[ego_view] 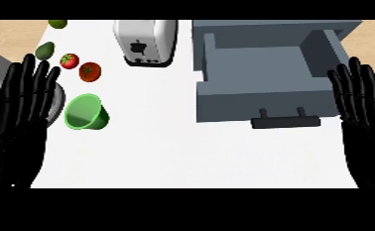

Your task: Pick up the cup, place it into the drawer and close the drawer

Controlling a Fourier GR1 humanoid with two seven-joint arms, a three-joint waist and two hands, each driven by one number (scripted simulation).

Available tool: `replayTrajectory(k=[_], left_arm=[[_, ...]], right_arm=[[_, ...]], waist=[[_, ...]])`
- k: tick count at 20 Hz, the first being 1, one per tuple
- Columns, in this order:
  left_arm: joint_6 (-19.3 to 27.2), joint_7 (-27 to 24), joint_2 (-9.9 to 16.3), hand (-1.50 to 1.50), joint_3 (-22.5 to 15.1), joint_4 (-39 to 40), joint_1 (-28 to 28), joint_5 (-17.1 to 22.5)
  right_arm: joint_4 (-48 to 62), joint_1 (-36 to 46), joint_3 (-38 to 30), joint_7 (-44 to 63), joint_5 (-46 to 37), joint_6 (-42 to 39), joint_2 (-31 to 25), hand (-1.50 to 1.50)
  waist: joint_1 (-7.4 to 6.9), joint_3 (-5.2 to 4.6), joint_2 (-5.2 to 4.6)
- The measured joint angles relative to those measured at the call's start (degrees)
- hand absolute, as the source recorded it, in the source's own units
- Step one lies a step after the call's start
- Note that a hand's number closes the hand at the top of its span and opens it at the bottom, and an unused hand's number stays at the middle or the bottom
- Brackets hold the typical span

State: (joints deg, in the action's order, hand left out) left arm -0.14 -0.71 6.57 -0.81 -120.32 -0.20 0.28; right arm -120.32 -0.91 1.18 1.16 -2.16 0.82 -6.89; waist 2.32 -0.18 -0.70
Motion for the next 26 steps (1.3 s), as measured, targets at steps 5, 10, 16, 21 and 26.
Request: replayTrajectory(k=[5,10,16,21,26], left_arm=[[0.53,-2.51,0.47,-1.5,4.01,6.91,-4.61,0.26],[2.59,-1.43,-1.97,-1.5,7.64,12.77,-7.9,4.84],[3.07,-0.11,-1.58,-1.5,10.36,16.39,-10.79,8.65],[4.35,-0.05,-1.98,-1.5,9.63,18.05,-12.03,8.56],[4.76,-1.0,-1.37,-1.5,10.29,21.25,-13.42,8.93]], right_arm=[[-0.95,0.09,-1.76,0.91,2.99,-1.94,-0.58,-1.5],[0.3,1.49,0.21,3.0,6.91,-3.92,0.65,-1.5],[1.94,2.47,0.41,3.33,8.01,-4.29,2.1,-1.5],[2.61,3.19,0.1,3.56,7.91,-4.81,2.43,-1.5],[3.12,5.56,0.14,4.97,7.43,-4.1,3.01,-1.5]], waist=[[-1.43,0.13,0.46],[-1.96,0.16,0.54],[-2.19,0.17,0.66],[-2.23,0.17,0.7],[-2.26,0.17,0.69]])
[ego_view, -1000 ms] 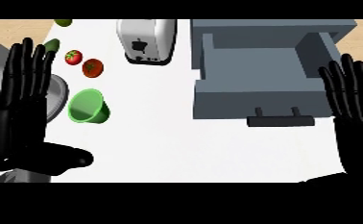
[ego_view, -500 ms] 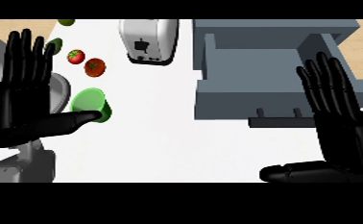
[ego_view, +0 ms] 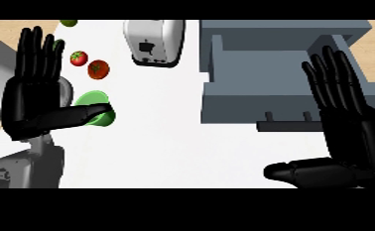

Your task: Pick up the cup, place it into the drawer and close the drawer

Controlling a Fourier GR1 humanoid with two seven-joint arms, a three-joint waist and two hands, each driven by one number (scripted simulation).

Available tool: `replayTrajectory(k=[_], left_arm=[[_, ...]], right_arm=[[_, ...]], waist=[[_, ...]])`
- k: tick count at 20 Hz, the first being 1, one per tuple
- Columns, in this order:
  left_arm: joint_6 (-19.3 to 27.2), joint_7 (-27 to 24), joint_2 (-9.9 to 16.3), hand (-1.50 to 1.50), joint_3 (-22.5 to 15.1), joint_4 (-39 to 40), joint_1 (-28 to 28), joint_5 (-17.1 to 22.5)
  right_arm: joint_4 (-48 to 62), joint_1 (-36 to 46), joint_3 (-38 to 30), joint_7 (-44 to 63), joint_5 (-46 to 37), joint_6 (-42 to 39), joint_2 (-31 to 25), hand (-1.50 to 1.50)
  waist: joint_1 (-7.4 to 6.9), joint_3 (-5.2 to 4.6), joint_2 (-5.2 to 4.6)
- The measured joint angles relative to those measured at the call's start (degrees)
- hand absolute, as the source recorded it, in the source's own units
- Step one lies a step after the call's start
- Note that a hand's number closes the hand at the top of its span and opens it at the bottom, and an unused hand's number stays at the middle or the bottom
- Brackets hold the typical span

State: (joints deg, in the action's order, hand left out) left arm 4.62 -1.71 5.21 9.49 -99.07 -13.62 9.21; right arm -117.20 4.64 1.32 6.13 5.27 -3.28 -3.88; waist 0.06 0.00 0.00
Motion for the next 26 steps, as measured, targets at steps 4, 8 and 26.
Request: replayTrajectory(k=[4,8,26], left_arm=[[1.16,-1.46,-0.79,-1.5,-0.82,2.32,-0.05,-0.91],[2.16,-0.56,-0.67,-1.5,-1.15,1.41,0.93,-1.42],[0.42,-9.42,0.45,-1.5,2.87,14.21,6.96,-0.45]], right_arm=[[2.23,-0.89,-1.22,-3.06,0.71,-1.49,-0.15,-1.5],[-0.28,-1.1,-0.5,-1.08,0.04,-0.87,0.2,-1.5],[-1.79,-0.15,-2.52,1.71,1.33,-1.64,-0.54,-1.5]], waist=[[0.02,0.01,0.01],[0.01,0.01,0.02],[0.02,-0.01,-0.01]])
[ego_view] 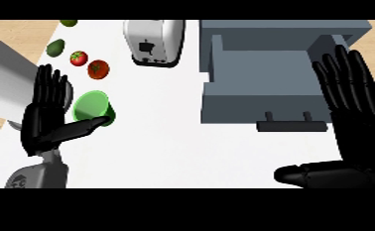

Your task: Pick up the cup, place it into the drawer and close the drawer

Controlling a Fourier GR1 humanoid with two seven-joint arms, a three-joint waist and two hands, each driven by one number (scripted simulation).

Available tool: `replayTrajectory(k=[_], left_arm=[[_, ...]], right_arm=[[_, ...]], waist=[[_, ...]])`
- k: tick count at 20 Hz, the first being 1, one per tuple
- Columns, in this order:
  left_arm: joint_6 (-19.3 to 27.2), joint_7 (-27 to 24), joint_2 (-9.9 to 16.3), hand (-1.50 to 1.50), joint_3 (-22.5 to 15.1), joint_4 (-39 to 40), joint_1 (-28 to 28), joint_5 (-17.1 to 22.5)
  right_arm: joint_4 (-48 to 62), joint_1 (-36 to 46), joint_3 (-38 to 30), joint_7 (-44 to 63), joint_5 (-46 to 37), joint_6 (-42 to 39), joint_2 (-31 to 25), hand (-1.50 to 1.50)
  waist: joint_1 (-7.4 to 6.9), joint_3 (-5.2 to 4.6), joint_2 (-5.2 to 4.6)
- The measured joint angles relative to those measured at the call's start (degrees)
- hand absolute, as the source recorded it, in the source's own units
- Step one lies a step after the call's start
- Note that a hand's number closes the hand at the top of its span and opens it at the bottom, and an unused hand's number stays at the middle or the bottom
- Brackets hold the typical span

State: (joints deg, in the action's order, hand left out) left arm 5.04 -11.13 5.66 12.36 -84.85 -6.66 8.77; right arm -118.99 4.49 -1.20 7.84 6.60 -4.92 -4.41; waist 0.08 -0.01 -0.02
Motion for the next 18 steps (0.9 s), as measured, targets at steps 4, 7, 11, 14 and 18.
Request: replayTrajectory(k=[4,7,11,14,18], left_arm=[[-0.86,-3.53,0.47,-1.5,0.96,4.15,0.66,0.21],[-2.5,-7.59,1.21,-1.5,2.18,9.72,0.09,0.85],[-2.82,-10.19,1.67,-1.5,2.67,15.64,-2.06,0.99],[-4.4,-12.56,3.15,-1.5,3.65,20.47,-3.06,1.51],[-5.18,-16.6,3.45,-1.5,4.02,26.04,-4.18,1.58]], right_arm=[[0.52,0.29,0.45,-0.28,-0.63,0.16,0.45,-1.5],[0.49,0.11,0.31,-0.26,-0.21,-0.31,0.37,-1.5],[0.12,0.2,-0.8,0.31,1.09,-1.07,-0.23,-1.5],[0.23,1.31,-0.42,0.97,0.55,-0.61,-0.02,-1.5],[0.1,1.36,-0.61,0.86,1.01,-0.87,0.07,-1.5]], waist=[[-0.03,0.01,0.01],[0.01,0.0,0.01],[0.06,0.0,0.0],[0.05,0.0,0.0],[0.04,0.06,0.05]])
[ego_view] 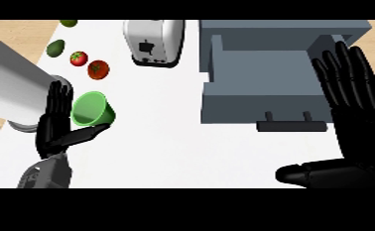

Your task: Pick up the cup, place it into the drawer and close the drawer

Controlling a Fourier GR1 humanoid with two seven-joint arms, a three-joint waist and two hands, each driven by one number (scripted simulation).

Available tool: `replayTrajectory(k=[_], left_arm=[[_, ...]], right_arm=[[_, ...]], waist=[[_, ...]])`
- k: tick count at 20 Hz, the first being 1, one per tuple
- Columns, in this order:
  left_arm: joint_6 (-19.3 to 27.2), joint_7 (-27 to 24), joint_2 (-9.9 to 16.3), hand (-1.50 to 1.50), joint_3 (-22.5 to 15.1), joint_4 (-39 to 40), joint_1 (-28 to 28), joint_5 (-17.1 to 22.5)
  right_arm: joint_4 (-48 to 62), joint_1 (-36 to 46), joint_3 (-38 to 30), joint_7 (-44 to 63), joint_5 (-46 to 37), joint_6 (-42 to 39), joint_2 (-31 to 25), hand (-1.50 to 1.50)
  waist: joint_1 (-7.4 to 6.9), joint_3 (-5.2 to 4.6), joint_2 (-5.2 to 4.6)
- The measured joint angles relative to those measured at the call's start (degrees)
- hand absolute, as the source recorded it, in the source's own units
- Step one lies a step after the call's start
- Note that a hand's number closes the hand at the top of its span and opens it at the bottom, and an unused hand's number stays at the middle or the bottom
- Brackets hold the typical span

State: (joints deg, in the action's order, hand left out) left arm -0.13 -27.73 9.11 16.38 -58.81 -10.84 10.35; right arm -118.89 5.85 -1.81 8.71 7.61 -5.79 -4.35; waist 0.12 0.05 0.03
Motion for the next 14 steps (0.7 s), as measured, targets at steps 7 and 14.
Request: replayTrajectory(k=[7,14], left_arm=[[-0.57,-7.3,0.77,-1.5,1.47,9.39,-2.52,0.52],[-1.53,-13.33,2.36,-1.5,2.52,21.28,-6.55,0.79]], right_arm=[[0.64,-0.96,0.22,-1.14,-0.11,-0.83,0.13,-1.5],[-0.6,-1.37,0.82,0.11,-0.48,-1.01,0.18,-1.5]], waist=[[0.05,0.07,0.01],[0.2,-0.05,-0.08]])
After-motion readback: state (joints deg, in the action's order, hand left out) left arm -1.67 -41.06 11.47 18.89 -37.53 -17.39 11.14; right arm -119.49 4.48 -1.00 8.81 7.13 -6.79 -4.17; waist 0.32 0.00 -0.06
